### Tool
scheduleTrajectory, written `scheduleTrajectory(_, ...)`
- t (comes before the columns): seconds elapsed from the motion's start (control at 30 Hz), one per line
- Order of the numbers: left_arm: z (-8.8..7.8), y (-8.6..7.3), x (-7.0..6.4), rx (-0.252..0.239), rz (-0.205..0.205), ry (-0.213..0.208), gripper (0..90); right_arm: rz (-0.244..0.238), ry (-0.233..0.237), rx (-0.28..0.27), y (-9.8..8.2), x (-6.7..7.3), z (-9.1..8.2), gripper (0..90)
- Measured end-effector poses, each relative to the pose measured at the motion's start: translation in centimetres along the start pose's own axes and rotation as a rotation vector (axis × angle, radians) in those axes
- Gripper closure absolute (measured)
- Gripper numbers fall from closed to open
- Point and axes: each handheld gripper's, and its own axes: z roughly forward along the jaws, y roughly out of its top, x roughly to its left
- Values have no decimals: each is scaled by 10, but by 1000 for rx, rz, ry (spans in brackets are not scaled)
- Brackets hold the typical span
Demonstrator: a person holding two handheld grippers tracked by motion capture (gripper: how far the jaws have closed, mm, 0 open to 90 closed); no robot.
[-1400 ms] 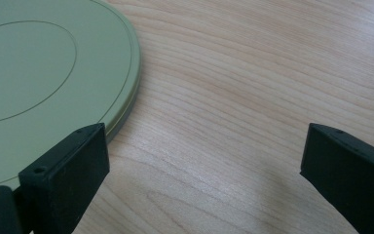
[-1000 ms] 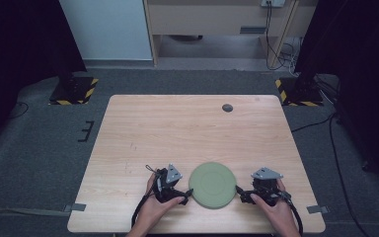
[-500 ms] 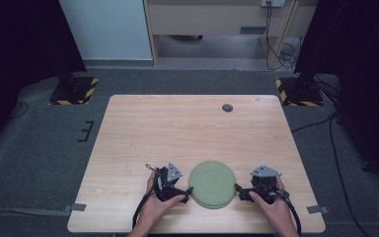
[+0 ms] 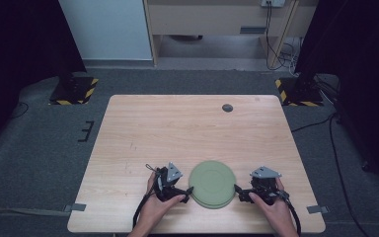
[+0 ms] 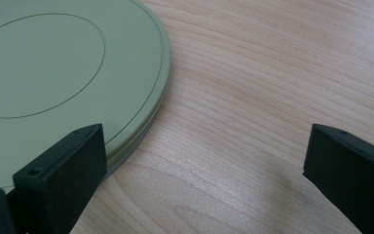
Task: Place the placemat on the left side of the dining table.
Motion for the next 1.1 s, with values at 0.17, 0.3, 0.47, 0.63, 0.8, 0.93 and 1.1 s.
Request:
scheduleTrajectory(0.17, 1, 2, 1, -4, 8, 23, 6, 5, -9, -3, 1, 0, 2, 13)
scheduleTrajectory(0.3, 2, 2, 2, -8, 6, 31, 7, 5, -15, -6, 3, -1, 4, 12)
scheduleTrajectory(0.47, 1, 1, 2, -12, 5, 21, 31, 1, -16, -7, 2, 0, 3, 39)
scheduleTrajectory(0.63, 1, 1, 0, -6, 12, 23, 16, -8, -8, -6, 1, 3, 1, 34)
scheduleTrajectory(0.8, 2, 3, 0, -9, 20, 41, 10, -1, -9, -3, 2, 1, 3, 18)
scheduleTrajectory(0.93, 4, 4, 2, -13, 20, 46, 12, 2, -22, -2, 4, 1, 5, 13)
scheduleTrajectory(1.1, 1, 3, 2, -29, 8, 39, 48, 2, -24, -9, 4, 2, 5, 39)
